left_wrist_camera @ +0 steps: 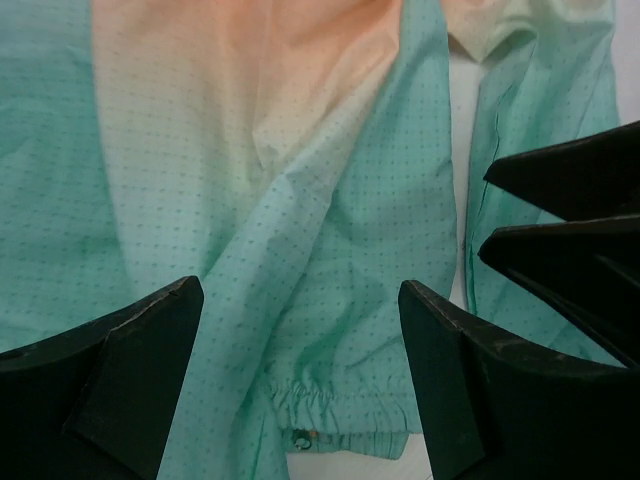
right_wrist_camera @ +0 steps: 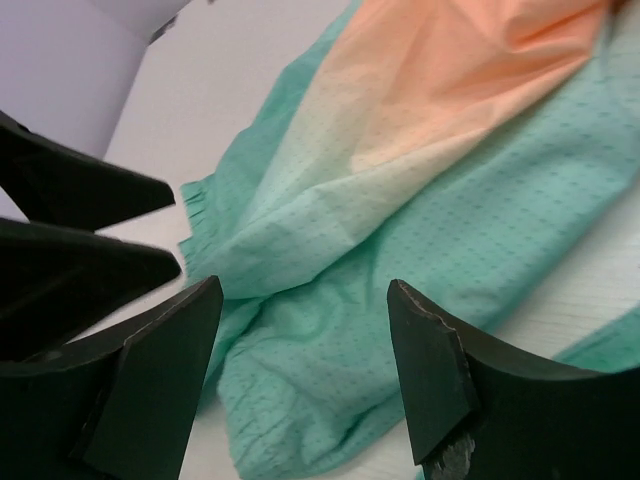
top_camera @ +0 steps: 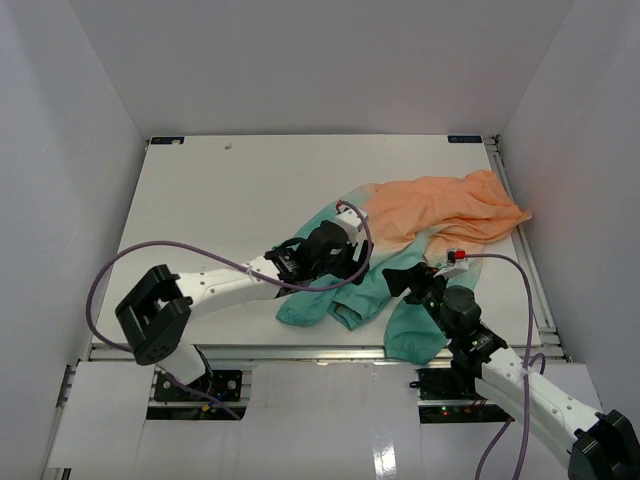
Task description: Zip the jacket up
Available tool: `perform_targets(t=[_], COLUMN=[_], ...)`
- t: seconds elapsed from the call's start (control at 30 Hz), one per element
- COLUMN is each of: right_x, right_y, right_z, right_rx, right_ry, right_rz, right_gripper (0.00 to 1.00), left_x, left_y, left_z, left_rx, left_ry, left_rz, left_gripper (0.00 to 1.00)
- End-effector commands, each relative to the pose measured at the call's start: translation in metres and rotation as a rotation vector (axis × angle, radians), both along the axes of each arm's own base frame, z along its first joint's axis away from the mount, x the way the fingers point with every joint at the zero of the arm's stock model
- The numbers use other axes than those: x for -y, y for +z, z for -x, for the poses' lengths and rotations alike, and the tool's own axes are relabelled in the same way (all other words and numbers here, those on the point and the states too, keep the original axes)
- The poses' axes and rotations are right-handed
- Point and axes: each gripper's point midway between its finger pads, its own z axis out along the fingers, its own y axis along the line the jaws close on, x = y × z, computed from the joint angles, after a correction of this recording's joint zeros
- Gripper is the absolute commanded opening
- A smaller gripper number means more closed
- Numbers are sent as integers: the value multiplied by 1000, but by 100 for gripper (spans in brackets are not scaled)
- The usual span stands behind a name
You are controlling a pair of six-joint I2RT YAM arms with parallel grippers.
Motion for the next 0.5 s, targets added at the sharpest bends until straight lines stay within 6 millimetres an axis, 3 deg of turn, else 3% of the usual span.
perform_targets(t=[0.0, 0.1, 0.2, 0.27, 0.33, 0.47], right_x=[22, 23, 26, 27, 28, 27], right_y=[-15, -18, -21, -20, -18, -17], right_z=[-7, -8, -8, -7, -7, -7], right_rx=[-58, -76, -70, -59, -44, -36], right_ry=[-122, -125, -138, -139, -137, -126], right_rz=[78, 88, 97, 96, 96, 105], right_gripper=[73, 73, 73, 74, 74, 74], left_x=[24, 31, 31, 26, 25, 26], left_y=[-27, -59, -67, -67, -51, -3], left_z=[13, 17, 14, 7, 0, -22], left_rx=[-96, -141, -148, -137, -104, -97], left_ry=[-146, -173, -154, -107, -68, 7], left_rz=[-69, -144, -177, -199, -176, -55], left_gripper=[88, 83, 71, 35, 1, 0])
